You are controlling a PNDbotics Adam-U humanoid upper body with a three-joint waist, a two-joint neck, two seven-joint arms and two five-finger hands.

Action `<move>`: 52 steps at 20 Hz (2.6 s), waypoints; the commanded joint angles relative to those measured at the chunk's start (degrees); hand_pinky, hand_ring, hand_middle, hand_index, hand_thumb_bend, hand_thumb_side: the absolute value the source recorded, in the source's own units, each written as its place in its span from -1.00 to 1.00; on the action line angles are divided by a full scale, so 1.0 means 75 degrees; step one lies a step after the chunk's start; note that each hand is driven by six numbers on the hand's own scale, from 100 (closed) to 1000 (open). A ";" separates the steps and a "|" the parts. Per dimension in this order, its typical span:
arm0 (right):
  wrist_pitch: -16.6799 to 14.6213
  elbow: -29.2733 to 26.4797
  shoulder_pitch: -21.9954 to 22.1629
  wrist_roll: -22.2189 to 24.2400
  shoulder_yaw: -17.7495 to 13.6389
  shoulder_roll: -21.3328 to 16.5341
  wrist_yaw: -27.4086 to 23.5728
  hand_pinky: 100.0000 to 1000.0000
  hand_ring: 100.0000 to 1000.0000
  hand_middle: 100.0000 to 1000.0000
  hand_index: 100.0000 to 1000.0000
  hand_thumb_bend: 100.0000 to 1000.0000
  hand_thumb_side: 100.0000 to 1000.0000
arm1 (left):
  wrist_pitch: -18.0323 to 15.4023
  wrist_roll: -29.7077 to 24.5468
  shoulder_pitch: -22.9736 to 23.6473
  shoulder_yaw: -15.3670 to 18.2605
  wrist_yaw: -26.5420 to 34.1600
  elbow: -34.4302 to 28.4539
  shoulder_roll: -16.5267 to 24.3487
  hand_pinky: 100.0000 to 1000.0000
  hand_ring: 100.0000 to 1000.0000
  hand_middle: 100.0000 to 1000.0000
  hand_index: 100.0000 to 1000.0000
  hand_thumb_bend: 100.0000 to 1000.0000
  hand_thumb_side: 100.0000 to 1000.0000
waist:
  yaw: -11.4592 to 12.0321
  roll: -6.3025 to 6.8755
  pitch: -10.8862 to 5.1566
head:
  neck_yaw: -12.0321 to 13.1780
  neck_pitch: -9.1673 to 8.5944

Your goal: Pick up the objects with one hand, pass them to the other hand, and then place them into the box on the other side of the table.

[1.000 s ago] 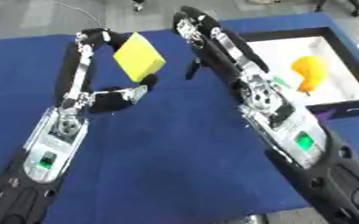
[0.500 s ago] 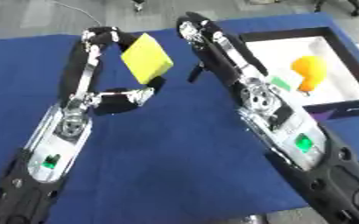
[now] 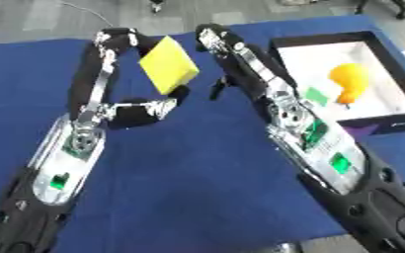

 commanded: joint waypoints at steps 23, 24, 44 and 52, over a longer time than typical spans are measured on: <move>0.0231 -0.0159 -0.0019 0.1538 -0.0027 -0.0249 0.0557 -0.27 1.00 0.53 1.00 -1.00 1.00 | -0.0165 -0.0067 -0.0206 -0.0147 -0.0046 -0.0215 -0.0109 0.40 -0.06 -0.44 0.09 -0.52 -0.85 | -0.0013 -0.0113 -0.0083 | 0.0014 -0.0020; 0.0223 -0.0159 -0.0019 0.1636 -0.0033 -0.0253 0.0601 -0.26 1.00 0.52 1.00 -1.00 1.00 | -0.0168 -0.0071 -0.0210 -0.0150 -0.0044 -0.0213 -0.0111 0.40 -0.06 -0.44 0.09 -0.52 -0.85 | -0.0015 -0.0111 -0.0084 | 0.0013 -0.0020; 0.0177 -0.0159 0.0018 0.2303 -0.0145 -0.0284 0.0908 -0.34 1.00 0.14 1.00 -1.00 1.00 | -0.0188 -0.0136 -0.0248 -0.0156 -0.0120 -0.0025 -0.0147 0.40 -0.06 -0.44 0.10 -0.51 -0.84 | -0.0053 -0.0097 -0.0087 | 0.0019 -0.0020; 0.0082 -0.0159 0.0002 0.2252 -0.0249 -0.0281 0.0880 -0.35 1.00 0.13 1.00 -1.00 1.00 | -0.0154 -0.0041 -0.0263 -0.0110 -0.0530 0.0274 -0.0182 0.40 -0.06 -0.45 0.10 -0.51 -0.84 | -0.0077 -0.0097 -0.0087 | 0.0039 -0.0020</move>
